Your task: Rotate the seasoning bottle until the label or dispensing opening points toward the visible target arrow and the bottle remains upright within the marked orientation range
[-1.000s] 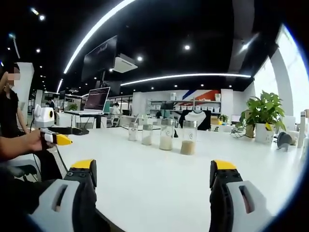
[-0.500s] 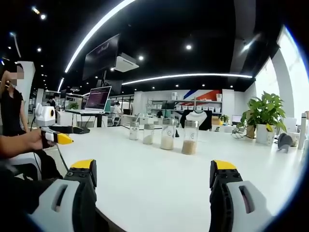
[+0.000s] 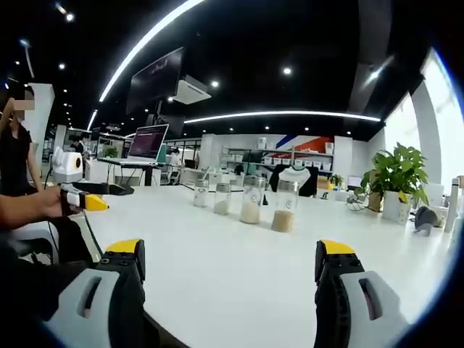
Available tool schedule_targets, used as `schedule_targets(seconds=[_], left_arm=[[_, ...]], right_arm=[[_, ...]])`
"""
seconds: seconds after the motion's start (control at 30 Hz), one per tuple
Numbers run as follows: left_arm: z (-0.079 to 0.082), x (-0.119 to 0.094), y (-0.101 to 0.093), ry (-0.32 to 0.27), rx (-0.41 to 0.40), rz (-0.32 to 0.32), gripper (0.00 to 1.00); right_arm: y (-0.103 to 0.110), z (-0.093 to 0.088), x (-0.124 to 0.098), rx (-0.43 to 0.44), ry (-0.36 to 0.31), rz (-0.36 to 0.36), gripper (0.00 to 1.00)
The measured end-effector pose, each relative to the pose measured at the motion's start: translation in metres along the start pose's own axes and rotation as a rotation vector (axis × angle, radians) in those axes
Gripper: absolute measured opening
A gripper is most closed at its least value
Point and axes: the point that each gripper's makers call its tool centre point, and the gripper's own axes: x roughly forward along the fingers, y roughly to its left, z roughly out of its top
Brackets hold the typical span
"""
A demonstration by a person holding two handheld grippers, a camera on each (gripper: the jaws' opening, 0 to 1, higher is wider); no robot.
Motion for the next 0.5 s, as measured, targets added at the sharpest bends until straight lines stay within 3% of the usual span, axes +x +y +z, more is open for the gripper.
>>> schedule_targets(seconds=[0.5], left_arm=[[-0.0012,-0.0002,0.0005,0.002,0.006,0.002,1.0]], right_arm=[[0.0015,0.0026,0.0042,-0.003,0.0,0.001,0.99]])
